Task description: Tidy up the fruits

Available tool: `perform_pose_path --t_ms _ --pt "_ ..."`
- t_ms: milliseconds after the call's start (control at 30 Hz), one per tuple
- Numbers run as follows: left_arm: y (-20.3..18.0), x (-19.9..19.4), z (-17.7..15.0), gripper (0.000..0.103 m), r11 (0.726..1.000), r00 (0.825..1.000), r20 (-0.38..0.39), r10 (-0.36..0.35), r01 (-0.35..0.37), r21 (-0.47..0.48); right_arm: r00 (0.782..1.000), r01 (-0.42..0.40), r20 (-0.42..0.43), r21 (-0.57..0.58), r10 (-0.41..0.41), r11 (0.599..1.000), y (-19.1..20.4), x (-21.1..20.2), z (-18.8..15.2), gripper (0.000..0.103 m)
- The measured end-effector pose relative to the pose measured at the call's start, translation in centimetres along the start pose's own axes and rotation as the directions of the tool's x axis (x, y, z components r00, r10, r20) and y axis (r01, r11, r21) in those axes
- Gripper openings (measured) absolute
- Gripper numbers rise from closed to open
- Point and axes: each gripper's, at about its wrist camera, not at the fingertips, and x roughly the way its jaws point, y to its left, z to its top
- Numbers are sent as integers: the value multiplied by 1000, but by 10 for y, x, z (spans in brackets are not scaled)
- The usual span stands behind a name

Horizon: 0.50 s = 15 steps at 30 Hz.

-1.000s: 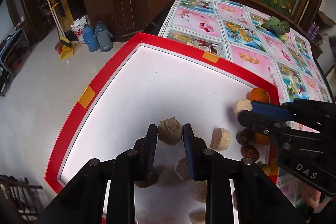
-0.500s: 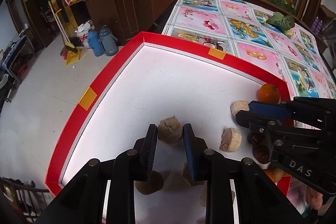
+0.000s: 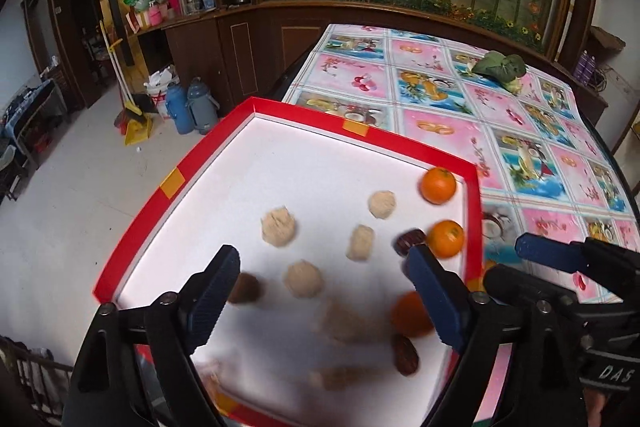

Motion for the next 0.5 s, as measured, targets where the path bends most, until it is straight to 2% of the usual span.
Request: perform_pose_path --t_ms 100,167,300,500 --pt "-13 -13 -15 93 998 998 15 55 -55 3 1000 21 8 20 -21 1000 0 -10 -20 59" --pt "-19 -19 -19 93 995 995 32 93 -94 15 998 66 20 13 -66 998 3 -18 -30 59" --pt "-33 -30 -23 93 996 996 15 86 -86 31 994 99 59 -33 -97 995 12 -37 -39 63" --pt "-39 -43 -26 93 996 997 -6 79 -79 31 991 117 62 -13 -116 993 10 -54 -47 65"
